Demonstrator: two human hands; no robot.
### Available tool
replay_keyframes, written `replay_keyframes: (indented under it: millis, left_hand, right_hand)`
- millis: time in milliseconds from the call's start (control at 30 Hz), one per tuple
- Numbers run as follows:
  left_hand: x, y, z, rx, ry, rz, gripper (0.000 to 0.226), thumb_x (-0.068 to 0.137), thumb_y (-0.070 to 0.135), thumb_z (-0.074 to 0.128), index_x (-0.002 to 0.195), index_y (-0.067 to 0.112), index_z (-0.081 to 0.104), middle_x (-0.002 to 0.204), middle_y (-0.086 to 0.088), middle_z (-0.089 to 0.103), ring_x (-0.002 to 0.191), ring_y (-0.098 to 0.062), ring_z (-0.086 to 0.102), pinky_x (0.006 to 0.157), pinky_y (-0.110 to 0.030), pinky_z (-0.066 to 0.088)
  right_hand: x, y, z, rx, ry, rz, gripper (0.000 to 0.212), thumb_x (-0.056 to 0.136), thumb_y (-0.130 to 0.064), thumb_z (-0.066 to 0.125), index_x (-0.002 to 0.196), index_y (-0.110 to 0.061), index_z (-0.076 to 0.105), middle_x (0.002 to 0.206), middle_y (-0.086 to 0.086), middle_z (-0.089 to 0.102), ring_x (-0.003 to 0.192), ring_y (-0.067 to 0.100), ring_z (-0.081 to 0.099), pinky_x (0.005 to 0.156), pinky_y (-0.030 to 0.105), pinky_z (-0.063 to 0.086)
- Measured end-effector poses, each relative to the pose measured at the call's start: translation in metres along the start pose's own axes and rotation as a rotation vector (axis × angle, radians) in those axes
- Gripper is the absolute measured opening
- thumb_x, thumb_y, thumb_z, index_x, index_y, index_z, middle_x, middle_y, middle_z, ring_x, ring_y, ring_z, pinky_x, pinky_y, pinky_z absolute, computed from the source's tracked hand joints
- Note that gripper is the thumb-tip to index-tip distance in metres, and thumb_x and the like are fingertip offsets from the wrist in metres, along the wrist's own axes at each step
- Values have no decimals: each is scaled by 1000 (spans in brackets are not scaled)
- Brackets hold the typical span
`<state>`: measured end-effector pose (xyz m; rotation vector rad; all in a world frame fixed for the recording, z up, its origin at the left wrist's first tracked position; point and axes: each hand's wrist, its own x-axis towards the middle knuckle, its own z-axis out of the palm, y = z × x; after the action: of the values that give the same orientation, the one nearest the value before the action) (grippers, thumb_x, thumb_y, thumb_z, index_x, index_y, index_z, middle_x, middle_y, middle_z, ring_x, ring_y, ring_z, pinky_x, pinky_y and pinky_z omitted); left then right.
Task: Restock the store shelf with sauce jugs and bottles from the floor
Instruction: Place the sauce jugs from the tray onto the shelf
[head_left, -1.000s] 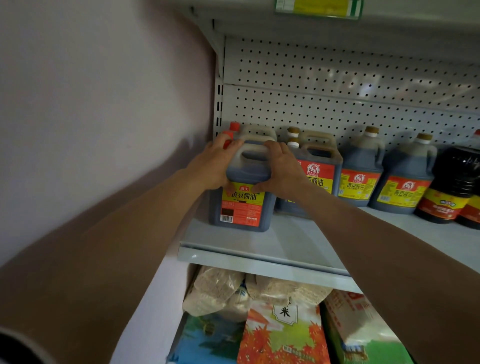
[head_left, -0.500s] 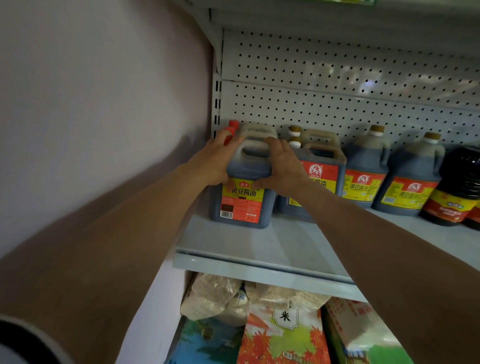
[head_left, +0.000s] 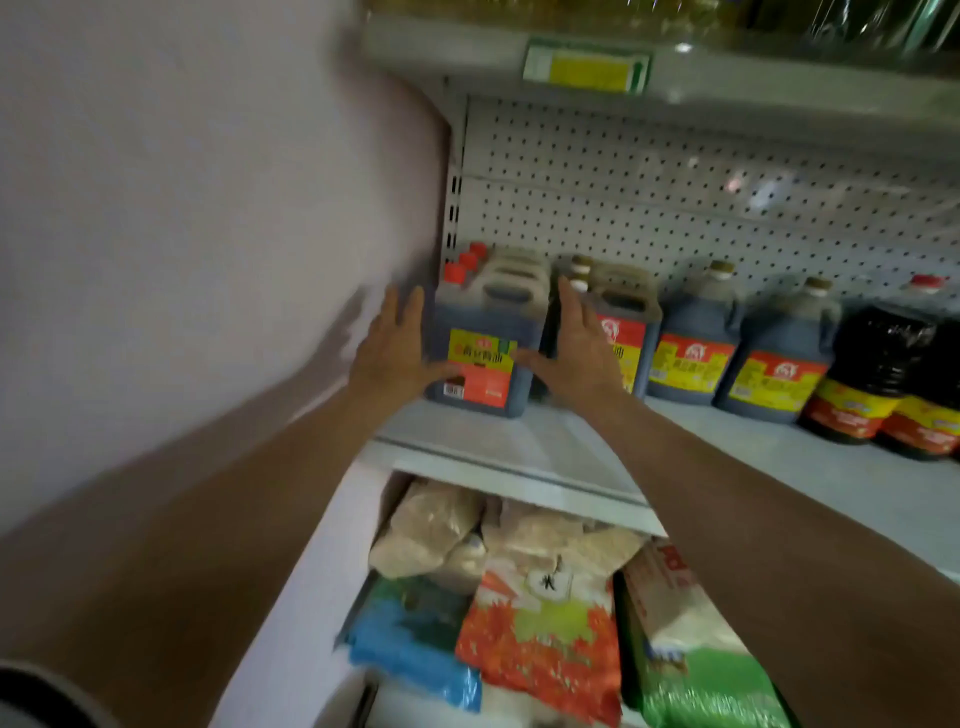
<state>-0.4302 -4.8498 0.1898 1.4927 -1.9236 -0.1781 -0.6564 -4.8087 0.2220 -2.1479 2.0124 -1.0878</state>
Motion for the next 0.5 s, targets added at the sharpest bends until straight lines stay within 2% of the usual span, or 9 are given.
replay_keyframes:
  millis: [100,167,233,333,400,433,500]
  left_hand:
    - [-81,-17,18,-118,-38,-96,108,76,46,82,158,14,19,162,-20,17,149,-34,21,117,-41,26]
    - [-146,-26,35,-178,-72,-163,101,76,47,82,155,12,29,156,-19,33,144,-31,33,113,-36,28]
    - [-216,-34,55,-228,-162,-258,98,74,52,78,152,9,35,153,-15,41,141,-28,38,111,-28,27]
    - [-323,-45,89,-277,-330,-463,81,79,36,83,147,15,46,146,-8,52,134,-23,47,94,-12,27]
    - [-388,-53,113,-295,-495,-597,79,81,38,81,149,21,44,149,1,48,136,-17,44,97,-12,26]
    - [-417,-57,125,-321,-580,-652,83,79,46,79,150,24,42,151,4,46,137,-16,43,101,-16,28]
    - [-470,-69,144,-377,-699,-752,105,63,74,74,151,30,37,156,2,40,140,-18,39,111,-29,33]
  right_hand:
    - [-65,13,14,29,-15,-50,98,87,-43,77,161,-19,17,160,13,33,145,33,35,108,47,41]
    - [-118,27,35,87,-99,-89,97,84,-47,77,160,-19,23,157,11,37,143,31,39,108,46,42]
    - [-175,45,56,124,-228,-58,93,83,-40,80,158,-17,29,153,12,42,139,29,43,109,41,41]
    - [-266,76,91,143,-556,96,88,81,-40,82,154,-18,38,151,11,45,138,27,44,107,29,33]
    - [-325,98,116,170,-795,193,79,82,-46,80,149,-24,46,151,5,48,139,23,44,110,28,31]
    - [-352,108,127,174,-891,230,74,83,-49,78,146,-27,49,151,2,48,140,22,44,112,29,30]
    - [-400,123,144,190,-1026,312,65,84,-52,75,142,-31,53,151,-2,48,140,18,43,111,30,31]
